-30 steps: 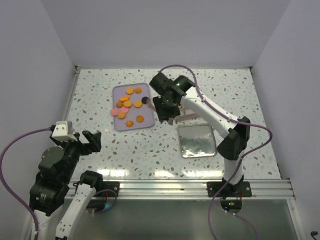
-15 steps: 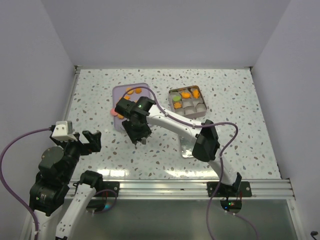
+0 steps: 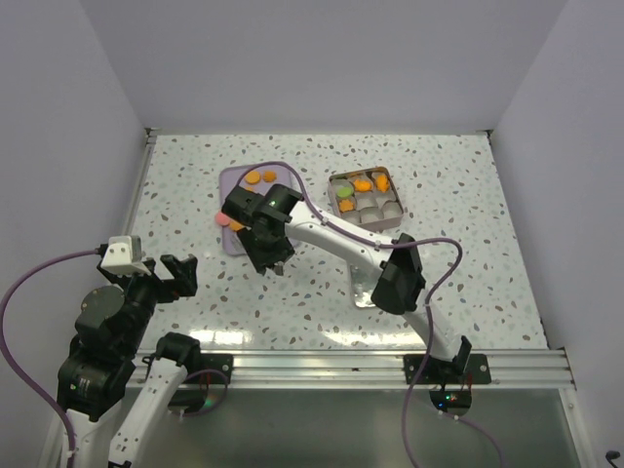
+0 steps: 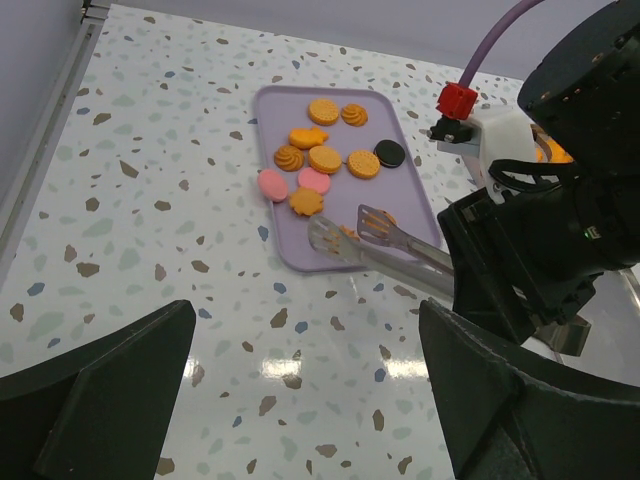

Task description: Pack the cookies

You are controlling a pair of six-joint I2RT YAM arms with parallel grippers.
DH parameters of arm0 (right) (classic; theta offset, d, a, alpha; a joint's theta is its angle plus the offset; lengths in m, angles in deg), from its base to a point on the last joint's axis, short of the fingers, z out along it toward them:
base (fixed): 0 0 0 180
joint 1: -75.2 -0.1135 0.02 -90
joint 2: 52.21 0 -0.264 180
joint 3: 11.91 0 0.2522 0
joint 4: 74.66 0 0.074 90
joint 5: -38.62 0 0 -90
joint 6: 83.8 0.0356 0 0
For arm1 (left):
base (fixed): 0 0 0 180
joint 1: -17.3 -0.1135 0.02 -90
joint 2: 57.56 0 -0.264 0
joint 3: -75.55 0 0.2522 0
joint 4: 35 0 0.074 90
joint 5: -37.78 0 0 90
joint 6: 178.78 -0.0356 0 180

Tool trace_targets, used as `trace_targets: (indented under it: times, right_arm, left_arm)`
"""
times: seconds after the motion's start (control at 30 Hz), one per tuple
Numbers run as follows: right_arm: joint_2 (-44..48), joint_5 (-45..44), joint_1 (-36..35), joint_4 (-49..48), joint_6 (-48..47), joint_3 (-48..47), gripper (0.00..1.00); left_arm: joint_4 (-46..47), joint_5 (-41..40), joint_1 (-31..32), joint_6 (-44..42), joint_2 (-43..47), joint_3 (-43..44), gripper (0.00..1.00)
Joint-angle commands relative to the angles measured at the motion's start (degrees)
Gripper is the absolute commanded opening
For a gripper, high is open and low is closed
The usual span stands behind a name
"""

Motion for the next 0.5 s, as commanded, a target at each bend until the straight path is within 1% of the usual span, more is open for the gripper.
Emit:
trace_targets:
  times: [0.0, 0.17, 0.47]
  right_arm:
    - [-1.77, -2.12, -0.05, 5.03, -0.37, -2.76, 0.49]
    - [-3.79, -3.61, -0.05, 6.96, -0.64, -4.43, 0.49]
    - [-4.59, -4.93, 0.04, 8.02, -0.81, -4.17, 0.49]
  left_arm:
    - [2.29, 0.02, 0.18, -0.9, 0.49, -0.04, 1.0]
    - [2.29, -0.07, 0.27, -0.9, 0.58, 0.05, 1.0]
    - [2.37, 0.02, 0.27, -0.81, 0.4, -0.04, 1.0]
